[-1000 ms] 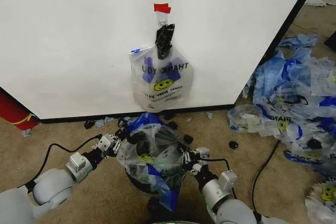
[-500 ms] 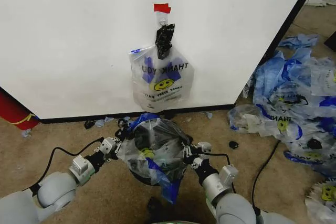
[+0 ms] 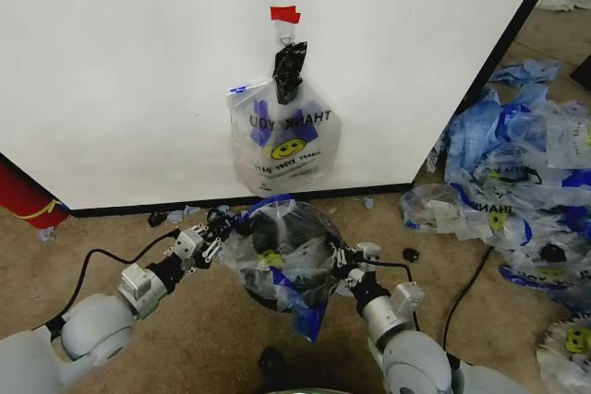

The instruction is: Pick up the garbage bag from the wall and place it over the trash bin.

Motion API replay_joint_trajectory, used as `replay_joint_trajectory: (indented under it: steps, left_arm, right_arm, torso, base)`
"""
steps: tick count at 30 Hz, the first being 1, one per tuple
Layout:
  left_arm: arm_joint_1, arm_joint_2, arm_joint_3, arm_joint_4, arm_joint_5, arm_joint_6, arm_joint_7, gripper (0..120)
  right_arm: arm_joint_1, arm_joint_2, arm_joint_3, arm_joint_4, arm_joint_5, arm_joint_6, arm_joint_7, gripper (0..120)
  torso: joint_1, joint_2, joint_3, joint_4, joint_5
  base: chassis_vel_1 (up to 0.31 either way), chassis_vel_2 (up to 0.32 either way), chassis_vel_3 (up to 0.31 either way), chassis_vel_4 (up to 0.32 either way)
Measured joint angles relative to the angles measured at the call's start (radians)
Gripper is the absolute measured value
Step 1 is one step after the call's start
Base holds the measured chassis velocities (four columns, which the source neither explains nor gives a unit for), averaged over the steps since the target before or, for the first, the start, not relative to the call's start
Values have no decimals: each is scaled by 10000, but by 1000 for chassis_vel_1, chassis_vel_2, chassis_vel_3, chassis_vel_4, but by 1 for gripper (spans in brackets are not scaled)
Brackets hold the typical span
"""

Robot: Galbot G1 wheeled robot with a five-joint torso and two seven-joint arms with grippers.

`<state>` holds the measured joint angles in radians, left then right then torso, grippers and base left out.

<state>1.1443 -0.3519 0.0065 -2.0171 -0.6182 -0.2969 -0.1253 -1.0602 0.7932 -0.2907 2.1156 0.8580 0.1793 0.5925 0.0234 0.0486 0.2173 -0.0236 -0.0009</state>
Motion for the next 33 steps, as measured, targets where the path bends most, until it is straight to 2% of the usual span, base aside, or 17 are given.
replay_joint_trajectory:
  steps: [1, 2, 5, 8, 12, 13, 14, 15, 19, 20, 24, 33]
  left_arm:
    - [-4, 12, -21, -52, -27, 6, -46, 45]
    - [-9, 23, -116, -207, -116, 34, -164, 53]
    - [-9, -20, -318, -609, -401, 179, -420, 65]
    - [-10, -68, -384, -902, -646, 281, -570, 71]
    - [19, -121, -372, -2389, -1957, 748, -1050, 90]
    - [47, -98, -262, -2817, -2374, 889, -1202, 93]
    - [47, -98, -262, -2817, -2374, 889, -1202, 93]
    - [83, -70, -111, -3323, -2932, 1063, -1359, 97]
    - [206, 9, 134, -4518, -4839, 1722, -1812, 94]
    - [206, 9, 134, -4518, -4839, 1722, -1812, 94]
    - [215, 218, 322, -4936, -6552, 2320, -2108, 92]
    - [-3, 116, 799, -4910, -7475, 2577, -2495, 84]
  right_arm:
    - [-15, 12, 51, -11, 0, 0, 0, 0]
    - [-81, 71, 255, -71, -13, 4, 3, 0]
    - [-155, 227, 556, -229, -187, 6, 52, 0]
    - [-161, 311, 650, -296, -284, 11, 90, 0]
    - [-115, 531, 942, -400, -379, 2, 192, 0]
    - [-65, 575, 980, -427, -392, -10, 217, 0]
    - [-65, 575, 980, -427, -392, -10, 217, 0]
    - [-10, 610, 1001, -440, -395, -32, 250, 0]
    - [238, 711, 933, -488, -391, -184, 368, 0]
    - [238, 711, 933, -488, -391, -184, 368, 0]
    - [601, 899, 711, -599, -417, -393, 605, 0]
    - [958, 1064, 337, -487, -613, -525, 708, 0]
  torso:
    - [0, 0, 0, 0, -1]
    - [0, 0, 0, 0, 0]
    - [0, 0, 0, 0, 0]
    - [0, 0, 0, -1, 0]
    - [0, 0, 0, -1, 1]
    - [0, 0, 0, -1, 1]
    - [0, 0, 0, -1, 1]
    - [0, 0, 0, 0, 1]
    - [0, 0, 0, -1, -3]
    - [0, 0, 0, -1, -3]
    - [0, 0, 0, -1, -3]
    - [0, 0, 0, 0, -3]
  base:
    - [0, 0, 0, 0]
    - [0, 0, 0, 0]
    - [0, 0, 0, 0]
    - [0, 0, 0, 0]
    - [0, 0, 0, 0]
    - [0, 0, 0, 0]
    - [0, 0, 0, 0]
    - [0, 0, 0, 0]
    - [0, 0, 0, 0]
    - [0, 0, 0, 0]
    - [0, 0, 0, 0]
    - [0, 0, 0, 0]
